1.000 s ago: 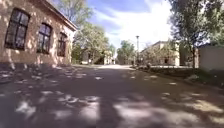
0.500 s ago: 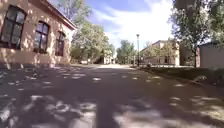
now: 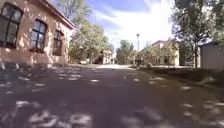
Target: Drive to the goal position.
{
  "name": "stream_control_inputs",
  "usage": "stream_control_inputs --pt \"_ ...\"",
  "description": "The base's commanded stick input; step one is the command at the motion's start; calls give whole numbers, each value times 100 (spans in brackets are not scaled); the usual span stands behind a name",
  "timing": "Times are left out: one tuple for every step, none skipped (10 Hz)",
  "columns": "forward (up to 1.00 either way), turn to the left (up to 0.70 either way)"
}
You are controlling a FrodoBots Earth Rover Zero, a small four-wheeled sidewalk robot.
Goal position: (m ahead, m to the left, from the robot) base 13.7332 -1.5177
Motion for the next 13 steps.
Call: stream_control_inputs --pt "70 6" --pt "70 6" --pt "70 6" --pt "70 6" --pt "70 6" --pt "70 6" --pt "70 6" --pt "70 6" --pt "70 6" --pt "70 6" --pt "70 6" --pt "70 6" --pt "70 6"
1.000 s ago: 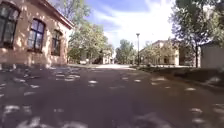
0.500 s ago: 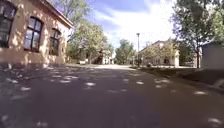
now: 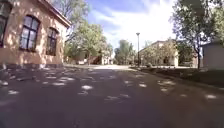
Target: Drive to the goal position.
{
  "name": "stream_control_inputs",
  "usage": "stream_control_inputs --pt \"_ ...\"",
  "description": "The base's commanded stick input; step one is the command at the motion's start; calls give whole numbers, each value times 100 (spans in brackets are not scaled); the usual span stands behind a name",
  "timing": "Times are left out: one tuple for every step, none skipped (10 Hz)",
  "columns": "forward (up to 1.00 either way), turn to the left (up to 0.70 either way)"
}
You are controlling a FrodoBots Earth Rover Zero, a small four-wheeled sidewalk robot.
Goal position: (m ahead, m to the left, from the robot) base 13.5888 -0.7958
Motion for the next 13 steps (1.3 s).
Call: stream_control_inputs --pt "70 6" --pt "70 6" --pt "70 6" --pt "70 6" --pt "70 6" --pt "70 6" --pt "70 6" --pt "70 6" --pt "70 6" --pt "70 6" --pt "70 6" --pt "70 6" --pt "70 6"
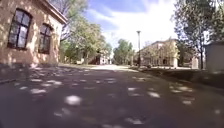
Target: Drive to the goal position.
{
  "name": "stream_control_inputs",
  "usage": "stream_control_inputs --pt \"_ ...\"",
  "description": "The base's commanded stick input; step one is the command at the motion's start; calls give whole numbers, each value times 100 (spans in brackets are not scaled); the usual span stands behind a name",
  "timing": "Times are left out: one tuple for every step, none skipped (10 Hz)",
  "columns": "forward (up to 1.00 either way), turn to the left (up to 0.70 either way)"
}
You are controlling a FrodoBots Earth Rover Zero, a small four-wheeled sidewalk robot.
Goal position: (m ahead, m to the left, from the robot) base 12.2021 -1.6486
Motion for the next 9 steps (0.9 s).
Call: stream_control_inputs --pt "70 6" --pt "70 6" --pt "70 6" --pt "70 6" --pt "70 6" --pt "70 6" --pt "70 6" --pt "70 6" --pt "70 6"
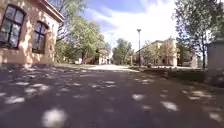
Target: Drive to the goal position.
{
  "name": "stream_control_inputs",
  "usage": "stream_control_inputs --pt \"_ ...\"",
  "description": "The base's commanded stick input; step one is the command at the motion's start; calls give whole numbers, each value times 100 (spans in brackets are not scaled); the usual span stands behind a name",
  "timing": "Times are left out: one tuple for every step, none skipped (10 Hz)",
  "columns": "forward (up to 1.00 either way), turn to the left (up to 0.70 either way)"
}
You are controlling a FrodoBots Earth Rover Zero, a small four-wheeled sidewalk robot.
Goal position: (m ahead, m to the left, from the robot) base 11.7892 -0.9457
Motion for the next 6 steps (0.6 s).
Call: stream_control_inputs --pt "70 6" --pt "70 6" --pt "70 6" --pt "70 6" --pt "70 6" --pt "70 6"
